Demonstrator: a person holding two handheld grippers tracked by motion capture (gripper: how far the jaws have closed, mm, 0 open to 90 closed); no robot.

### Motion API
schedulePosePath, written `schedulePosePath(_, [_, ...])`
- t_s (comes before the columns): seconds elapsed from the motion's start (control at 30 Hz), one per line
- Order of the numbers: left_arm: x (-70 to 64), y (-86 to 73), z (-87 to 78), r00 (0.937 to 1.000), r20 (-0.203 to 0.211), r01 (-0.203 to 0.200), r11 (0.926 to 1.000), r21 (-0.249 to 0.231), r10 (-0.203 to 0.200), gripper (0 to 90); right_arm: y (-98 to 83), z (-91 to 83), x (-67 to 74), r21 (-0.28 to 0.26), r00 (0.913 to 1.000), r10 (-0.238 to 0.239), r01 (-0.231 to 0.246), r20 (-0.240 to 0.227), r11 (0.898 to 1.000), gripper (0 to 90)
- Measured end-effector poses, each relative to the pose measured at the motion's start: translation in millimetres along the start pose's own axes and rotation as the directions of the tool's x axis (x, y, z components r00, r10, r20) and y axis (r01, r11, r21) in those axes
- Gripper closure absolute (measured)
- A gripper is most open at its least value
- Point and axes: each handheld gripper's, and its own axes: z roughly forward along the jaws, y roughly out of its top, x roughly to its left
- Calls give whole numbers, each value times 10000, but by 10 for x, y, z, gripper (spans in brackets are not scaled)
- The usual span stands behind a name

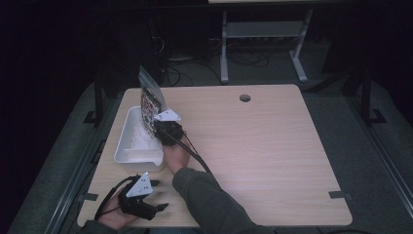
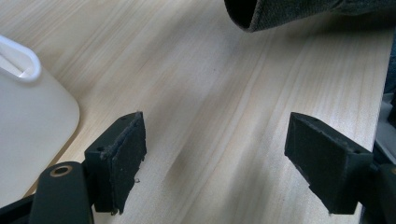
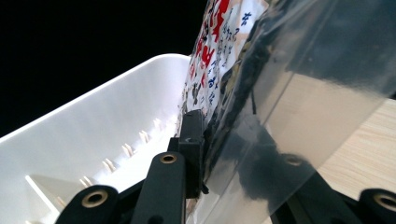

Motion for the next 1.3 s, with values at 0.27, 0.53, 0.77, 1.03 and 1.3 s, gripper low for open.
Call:
schedulePosePath(0.27, [2, 0, 4, 10000, 16, -15, 10000, 3, 15, 201, 13, 15, -70, 41, 9992, 114, -112, -388, 9999, 655])
schedulePosePath(0.53, [-2, 2, 3, 10000, 9, -42, 10000, -27, 42, 201, 36, -24, -188, 63, 9915, 411, -406, -1238, 9992, 457])
schedulePosePath(0.77, [-3, 6, 4, 10000, -3, -99, 9999, -42, 99, 201, 60, -122, -273, 209, 9808, 504, -473, -1884, 9987, 392])
schedulePosePath(1.03, [-4, 7, 1, 9999, -52, -96, 9999, -87, 96, 201, 65, -277, -394, 293, 9701, 734, -685, -2312, 9972, 368])
schedulePosePath(1.3, [-3, 8, 1, 9999, -105, -137, 9999, -78, 136, 201, 40, -479, -554, 294, 9609, 897, -849, -2621, 9960, 344])
